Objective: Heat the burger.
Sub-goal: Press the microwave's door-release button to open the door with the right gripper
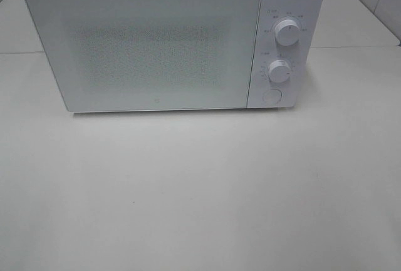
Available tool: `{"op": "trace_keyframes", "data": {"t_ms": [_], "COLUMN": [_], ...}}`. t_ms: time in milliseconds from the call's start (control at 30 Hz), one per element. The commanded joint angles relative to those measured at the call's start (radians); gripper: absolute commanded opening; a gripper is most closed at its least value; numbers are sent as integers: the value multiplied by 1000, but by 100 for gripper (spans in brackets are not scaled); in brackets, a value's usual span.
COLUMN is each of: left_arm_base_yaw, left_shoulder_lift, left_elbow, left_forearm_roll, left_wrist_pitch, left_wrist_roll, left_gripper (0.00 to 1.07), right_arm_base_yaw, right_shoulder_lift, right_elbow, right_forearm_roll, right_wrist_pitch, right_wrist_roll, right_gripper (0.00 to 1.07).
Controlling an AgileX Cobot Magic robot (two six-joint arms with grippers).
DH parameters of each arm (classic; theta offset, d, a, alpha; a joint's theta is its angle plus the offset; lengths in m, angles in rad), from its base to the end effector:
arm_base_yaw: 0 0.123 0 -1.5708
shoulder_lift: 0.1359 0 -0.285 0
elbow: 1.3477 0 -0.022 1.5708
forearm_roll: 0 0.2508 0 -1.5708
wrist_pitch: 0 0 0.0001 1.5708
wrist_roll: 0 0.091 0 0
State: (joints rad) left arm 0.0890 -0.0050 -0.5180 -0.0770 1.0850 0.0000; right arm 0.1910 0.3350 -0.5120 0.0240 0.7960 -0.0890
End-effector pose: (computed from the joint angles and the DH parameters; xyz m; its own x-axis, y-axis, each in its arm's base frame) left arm -0.0083 -0.0070 0.2805 -0.4530 -0.0765 -0.8882 -0.0447 0.9970 -0.0630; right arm 0.0593 0.0131 0.2928 -0.4817 -0.1666 -0.8603 -0.2397 0.9694 -0.0535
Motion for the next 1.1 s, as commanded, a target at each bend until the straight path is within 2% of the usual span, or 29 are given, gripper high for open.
{"op": "trace_keyframes", "data": {"t_ms": [33, 367, 633, 1100], "left_arm_base_yaw": [3, 3, 3, 3], "left_shoulder_lift": [-15, -15, -12, -3], "left_elbow": [1, 1, 1, 1], "left_forearm_roll": [-2, -2, -1, 0], "left_wrist_pitch": [-15, -15, -15, -15], "left_wrist_roll": [-5, -5, -5, 0], "left_gripper": [101, 101, 101, 101], "right_arm_base_yaw": [-5, -5, -5, -5], "right_shoulder_lift": [-98, -364, -369, -369], "right_elbow": [6, -4, 22, 4], "right_forearm_roll": [-5, -35, -60, -61], "right_wrist_pitch": [6, 52, 164, 136], "right_wrist_roll": [9, 94, 105, 108], "right_gripper": [76, 75, 75, 70]}}
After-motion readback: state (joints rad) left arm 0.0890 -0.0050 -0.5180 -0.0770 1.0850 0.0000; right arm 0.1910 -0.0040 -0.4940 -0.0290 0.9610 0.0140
